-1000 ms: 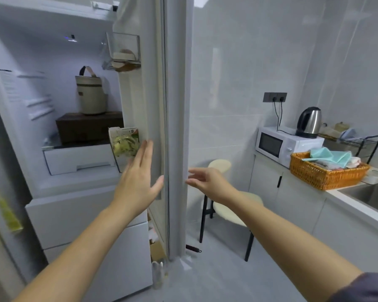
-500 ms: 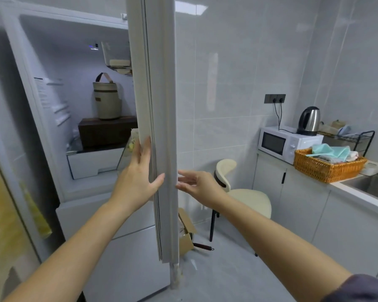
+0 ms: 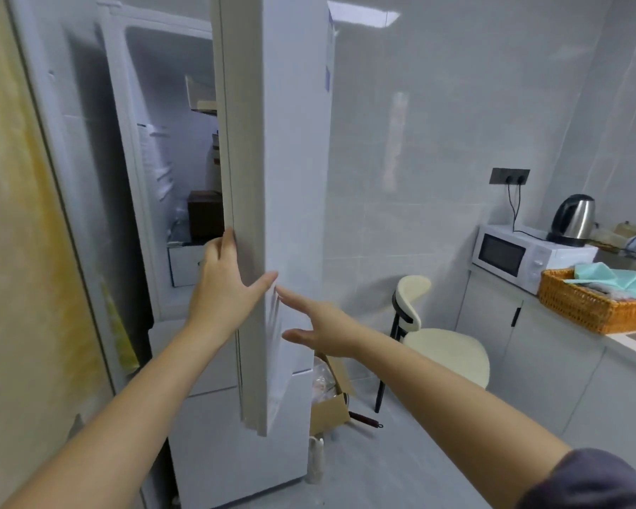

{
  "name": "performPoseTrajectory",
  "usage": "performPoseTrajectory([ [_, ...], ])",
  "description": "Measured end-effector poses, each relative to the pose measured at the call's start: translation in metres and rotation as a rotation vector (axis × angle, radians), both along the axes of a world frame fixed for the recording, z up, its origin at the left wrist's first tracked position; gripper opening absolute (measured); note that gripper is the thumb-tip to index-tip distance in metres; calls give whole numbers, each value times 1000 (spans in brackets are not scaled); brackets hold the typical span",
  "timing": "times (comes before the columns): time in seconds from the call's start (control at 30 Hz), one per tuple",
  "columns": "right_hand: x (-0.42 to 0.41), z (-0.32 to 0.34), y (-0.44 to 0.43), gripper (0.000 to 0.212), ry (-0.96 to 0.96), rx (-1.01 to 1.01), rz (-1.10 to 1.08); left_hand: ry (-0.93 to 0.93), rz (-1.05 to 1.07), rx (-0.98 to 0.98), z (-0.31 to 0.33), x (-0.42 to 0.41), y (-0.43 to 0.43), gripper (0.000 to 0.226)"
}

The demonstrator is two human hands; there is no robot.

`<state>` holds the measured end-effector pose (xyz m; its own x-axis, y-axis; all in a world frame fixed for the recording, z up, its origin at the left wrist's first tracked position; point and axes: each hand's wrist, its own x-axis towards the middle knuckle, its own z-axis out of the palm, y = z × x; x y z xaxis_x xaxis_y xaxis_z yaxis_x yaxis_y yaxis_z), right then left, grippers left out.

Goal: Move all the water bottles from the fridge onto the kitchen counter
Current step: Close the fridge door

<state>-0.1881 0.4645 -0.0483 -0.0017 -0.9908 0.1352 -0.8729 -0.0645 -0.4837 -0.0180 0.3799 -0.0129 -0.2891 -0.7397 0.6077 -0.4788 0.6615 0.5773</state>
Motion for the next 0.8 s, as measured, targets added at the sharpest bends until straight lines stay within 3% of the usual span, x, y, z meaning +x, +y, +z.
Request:
performPoseTrajectory([
  [0.23,-17,8,-34,88,86,-17,37,71,140,65,2,8,-11,88],
  [0.53,-14,30,-95,104,137,-91,-8,277,174,108,0,26,-40,62],
  [0.8,5,46,-163,113,513,-155,-45,256,119,174,2,62,-103,46],
])
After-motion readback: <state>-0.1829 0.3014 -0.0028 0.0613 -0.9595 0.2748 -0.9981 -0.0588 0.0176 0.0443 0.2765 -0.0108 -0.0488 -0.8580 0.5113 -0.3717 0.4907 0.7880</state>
